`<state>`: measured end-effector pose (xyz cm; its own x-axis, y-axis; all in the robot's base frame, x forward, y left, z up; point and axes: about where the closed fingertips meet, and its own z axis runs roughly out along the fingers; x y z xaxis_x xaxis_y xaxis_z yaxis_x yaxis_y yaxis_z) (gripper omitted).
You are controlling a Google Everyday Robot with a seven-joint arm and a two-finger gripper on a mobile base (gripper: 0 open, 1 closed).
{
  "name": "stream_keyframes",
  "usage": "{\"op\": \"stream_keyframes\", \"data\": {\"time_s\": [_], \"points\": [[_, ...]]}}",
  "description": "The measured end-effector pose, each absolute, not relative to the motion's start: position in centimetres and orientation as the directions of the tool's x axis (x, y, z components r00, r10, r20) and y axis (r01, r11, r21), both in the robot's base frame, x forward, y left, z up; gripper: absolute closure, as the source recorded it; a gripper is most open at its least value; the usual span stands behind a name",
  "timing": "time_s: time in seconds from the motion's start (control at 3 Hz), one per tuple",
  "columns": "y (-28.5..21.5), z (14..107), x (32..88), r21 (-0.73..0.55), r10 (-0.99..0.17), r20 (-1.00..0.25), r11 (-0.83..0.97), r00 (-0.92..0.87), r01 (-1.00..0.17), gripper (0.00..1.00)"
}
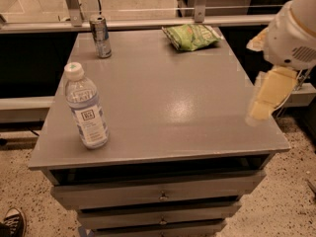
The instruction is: Pick redbull can
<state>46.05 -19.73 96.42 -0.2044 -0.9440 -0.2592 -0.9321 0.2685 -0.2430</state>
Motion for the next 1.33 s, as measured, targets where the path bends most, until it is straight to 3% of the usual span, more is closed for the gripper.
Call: {"op": "stream_keyframes", "data": {"time_s": [0.67, 1.33], "points": [[-8.1, 93.2, 59.2, -0.322, -0.843, -0.535, 0.268, -0.059, -0.908, 0.0], [-6.3, 92.9, 61.3, -0.313, -0.802, -0.593, 0.313, -0.073, -0.897, 0.0]]}}
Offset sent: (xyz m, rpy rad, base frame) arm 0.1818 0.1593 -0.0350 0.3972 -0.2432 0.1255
